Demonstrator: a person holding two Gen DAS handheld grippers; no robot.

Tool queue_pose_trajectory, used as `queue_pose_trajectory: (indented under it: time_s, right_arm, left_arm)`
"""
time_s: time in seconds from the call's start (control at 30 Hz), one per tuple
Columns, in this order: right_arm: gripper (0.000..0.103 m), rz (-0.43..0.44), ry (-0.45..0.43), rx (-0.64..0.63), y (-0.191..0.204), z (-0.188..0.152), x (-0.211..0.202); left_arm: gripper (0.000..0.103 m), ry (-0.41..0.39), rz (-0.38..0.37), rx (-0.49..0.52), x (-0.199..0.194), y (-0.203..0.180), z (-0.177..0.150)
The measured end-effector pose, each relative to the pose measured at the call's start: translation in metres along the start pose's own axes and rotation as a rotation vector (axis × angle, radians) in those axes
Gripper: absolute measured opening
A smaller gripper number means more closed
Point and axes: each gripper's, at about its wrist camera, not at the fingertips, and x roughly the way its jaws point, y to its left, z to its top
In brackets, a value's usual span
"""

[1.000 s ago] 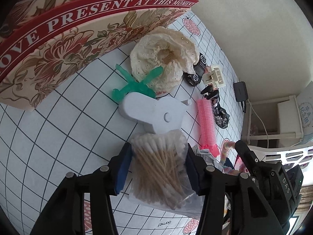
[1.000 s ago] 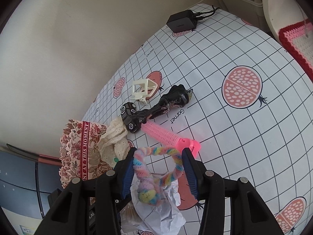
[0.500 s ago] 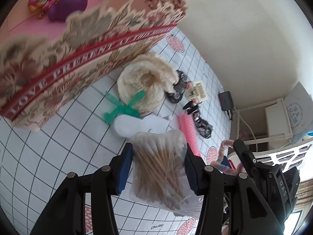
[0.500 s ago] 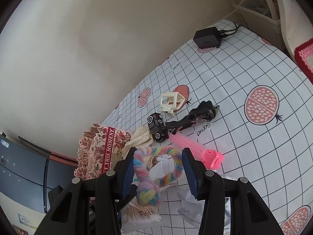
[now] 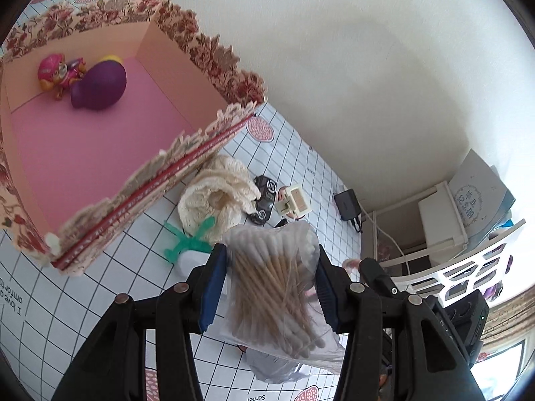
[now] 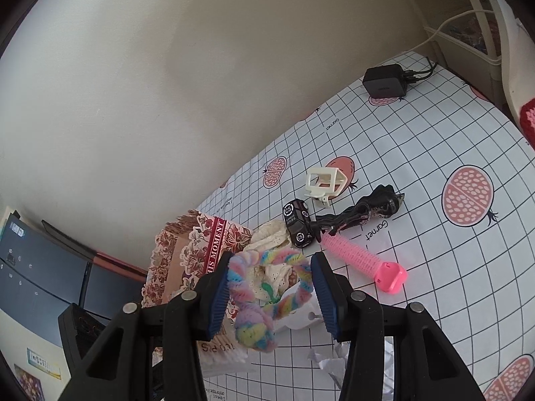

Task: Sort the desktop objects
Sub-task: 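Carry the swab bag and rainbow ring over the gift box and release both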

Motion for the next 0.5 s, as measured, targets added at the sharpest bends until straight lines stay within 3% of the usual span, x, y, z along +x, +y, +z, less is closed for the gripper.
queue_pose_trajectory:
  time_s: [0.37, 0.5]
  right_arm:
    - [0.051, 0.083, -0.013, -0.077, 0.033, -0.007, -0.001]
    - [0.051, 0.105, -0.013, -0.129, 0.051, -0.015, 0.003]
  left_arm:
    - [0.052, -0.139, -0.036, 0.003, -0.048, 0.003, 0.021]
    - [0.052, -0.208, -0.011, -0.002, -0.069, 0.010, 0.030]
